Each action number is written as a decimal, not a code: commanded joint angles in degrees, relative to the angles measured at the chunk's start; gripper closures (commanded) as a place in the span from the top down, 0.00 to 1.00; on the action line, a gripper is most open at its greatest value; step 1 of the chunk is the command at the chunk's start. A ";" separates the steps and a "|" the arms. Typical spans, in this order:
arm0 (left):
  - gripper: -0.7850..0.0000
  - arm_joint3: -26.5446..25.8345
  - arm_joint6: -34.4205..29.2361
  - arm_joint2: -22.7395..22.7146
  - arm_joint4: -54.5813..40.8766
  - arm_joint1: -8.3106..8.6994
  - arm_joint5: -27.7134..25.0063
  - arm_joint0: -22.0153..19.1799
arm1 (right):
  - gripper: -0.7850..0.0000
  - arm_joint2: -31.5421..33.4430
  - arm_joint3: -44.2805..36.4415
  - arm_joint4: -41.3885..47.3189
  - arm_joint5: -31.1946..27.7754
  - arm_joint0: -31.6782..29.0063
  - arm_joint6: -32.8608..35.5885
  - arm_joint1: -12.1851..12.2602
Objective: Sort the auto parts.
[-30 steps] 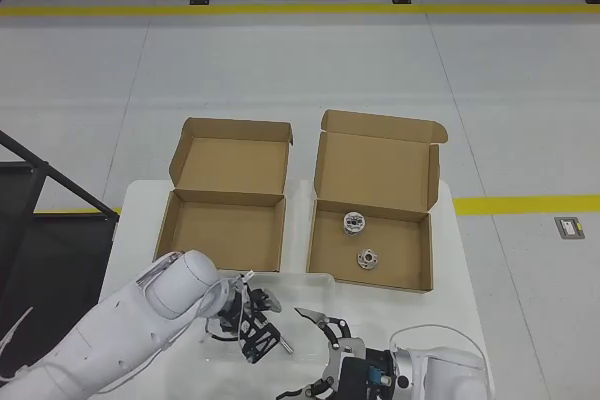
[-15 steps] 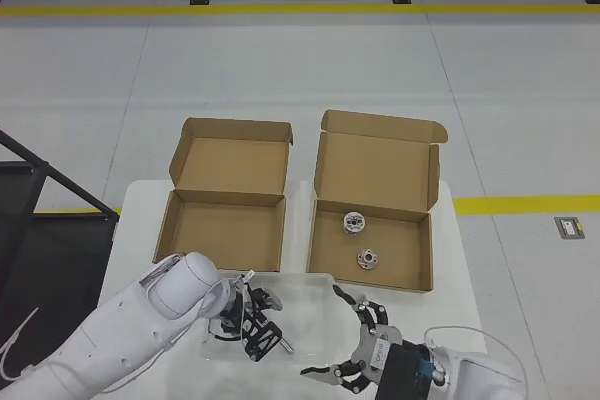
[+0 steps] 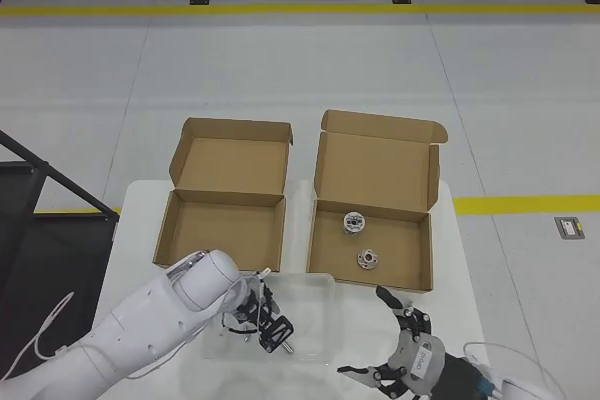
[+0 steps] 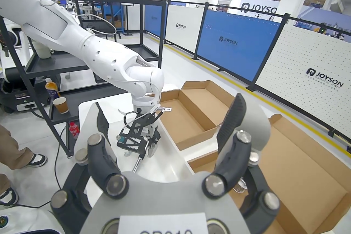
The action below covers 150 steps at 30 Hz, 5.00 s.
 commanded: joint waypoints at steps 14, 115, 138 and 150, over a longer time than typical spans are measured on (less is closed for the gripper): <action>0.47 7.30 1.35 8.42 -3.29 -3.30 0.00 -4.86 | 1.00 0.12 1.05 -0.88 0.33 -0.49 -3.01 1.24; 0.00 -20.36 21.11 -49.39 -51.00 26.54 32.08 33.14 | 1.00 -11.55 1.84 1.24 3.88 6.36 6.07 4.75; 0.00 -14.28 -3.34 -45.48 -59.07 23.37 25.09 28.71 | 1.00 -11.55 1.84 1.24 3.88 6.36 6.07 4.75; 0.00 -4.07 -27.18 -36.11 -70.26 17.91 21.47 17.87 | 1.00 -11.55 1.84 1.24 3.88 6.36 6.07 4.75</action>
